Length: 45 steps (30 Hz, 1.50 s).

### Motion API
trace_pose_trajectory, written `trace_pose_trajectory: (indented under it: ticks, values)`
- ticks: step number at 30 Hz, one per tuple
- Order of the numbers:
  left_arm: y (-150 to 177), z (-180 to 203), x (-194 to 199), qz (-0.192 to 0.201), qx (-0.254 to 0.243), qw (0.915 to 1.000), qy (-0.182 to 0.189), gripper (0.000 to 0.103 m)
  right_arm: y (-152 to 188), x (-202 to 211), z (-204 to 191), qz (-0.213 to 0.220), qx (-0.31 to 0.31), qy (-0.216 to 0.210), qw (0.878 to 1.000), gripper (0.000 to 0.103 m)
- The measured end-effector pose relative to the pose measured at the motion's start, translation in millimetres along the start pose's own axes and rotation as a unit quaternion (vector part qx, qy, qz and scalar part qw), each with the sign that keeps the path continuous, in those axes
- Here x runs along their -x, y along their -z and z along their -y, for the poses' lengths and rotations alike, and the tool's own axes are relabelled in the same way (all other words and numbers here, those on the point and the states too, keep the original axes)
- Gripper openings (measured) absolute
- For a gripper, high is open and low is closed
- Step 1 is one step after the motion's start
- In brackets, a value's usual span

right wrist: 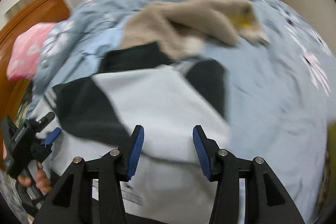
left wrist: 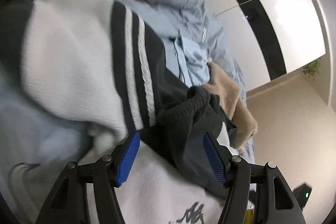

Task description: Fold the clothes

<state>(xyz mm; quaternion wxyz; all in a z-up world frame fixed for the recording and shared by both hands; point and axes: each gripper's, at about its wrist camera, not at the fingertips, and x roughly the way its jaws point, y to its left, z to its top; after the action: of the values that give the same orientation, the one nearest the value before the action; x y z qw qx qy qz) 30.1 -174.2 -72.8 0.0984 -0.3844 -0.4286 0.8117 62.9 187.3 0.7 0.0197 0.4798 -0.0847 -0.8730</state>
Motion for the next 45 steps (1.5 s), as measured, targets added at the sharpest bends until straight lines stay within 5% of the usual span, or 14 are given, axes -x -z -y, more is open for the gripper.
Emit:
trace_pose_trajectory:
  ticks: [2, 4, 6, 9, 16, 21, 28, 32, 35, 38, 42, 45]
  values:
    - [1, 4, -11, 0.000, -0.010, 0.9999, -0.005, 0.064, -2, -1, -1, 0.004, 0.007, -0.004, 1.000, 0.050]
    - [3, 5, -16, 0.004, -0.011, 0.9999, -0.006, 0.049, -3, -1, -2, 0.009, 0.013, -0.008, 1.000, 0.050]
    - [5, 5, -17, 0.007, -0.021, 0.9997, -0.010, 0.023, -5, -2, -2, 0.013, 0.020, -0.012, 1.000, 0.050]
    - [6, 2, -18, 0.013, -0.017, 0.9997, -0.006, 0.011, -7, -3, -3, 0.020, 0.030, -0.017, 0.999, 0.050]
    - [0, 17, 10, 0.059, -0.043, 0.9973, -0.006, 0.010, -7, -17, -1, 0.013, 0.045, -0.019, 0.999, 0.050]
    - [5, -7, -13, 0.020, -0.012, 0.9984, -0.051, 0.010, 3, -40, 13, -0.020, 0.029, -0.019, 0.999, 0.050]
    - [-1, -10, -7, 0.014, -0.005, 0.9996, -0.022, 0.015, 4, -47, 13, -0.025, 0.029, -0.010, 0.999, 0.050]
    - [-7, -9, 14, 0.020, 0.003, 0.9998, -0.001, 0.029, 4, -40, 12, -0.021, 0.019, -0.009, 1.000, 0.050]
    - [-13, -22, 49, 0.062, 0.033, 0.9975, -0.006, 0.045, 4, -34, 12, -0.019, 0.013, -0.007, 1.000, 0.050]
    - [-14, -62, 97, 0.129, 0.128, 0.9833, -0.006, 0.062, 5, -27, 15, -0.017, -0.001, -0.008, 1.000, 0.050]
    - [-1, -145, 152, 0.208, 0.302, 0.9303, -0.020, 0.063, 8, -22, 20, -0.016, -0.026, -0.016, 0.999, 0.050]
    - [3, -180, 176, 0.240, 0.348, 0.9032, -0.075, 0.063, 10, -19, 21, -0.016, -0.032, -0.018, 0.999, 0.050]
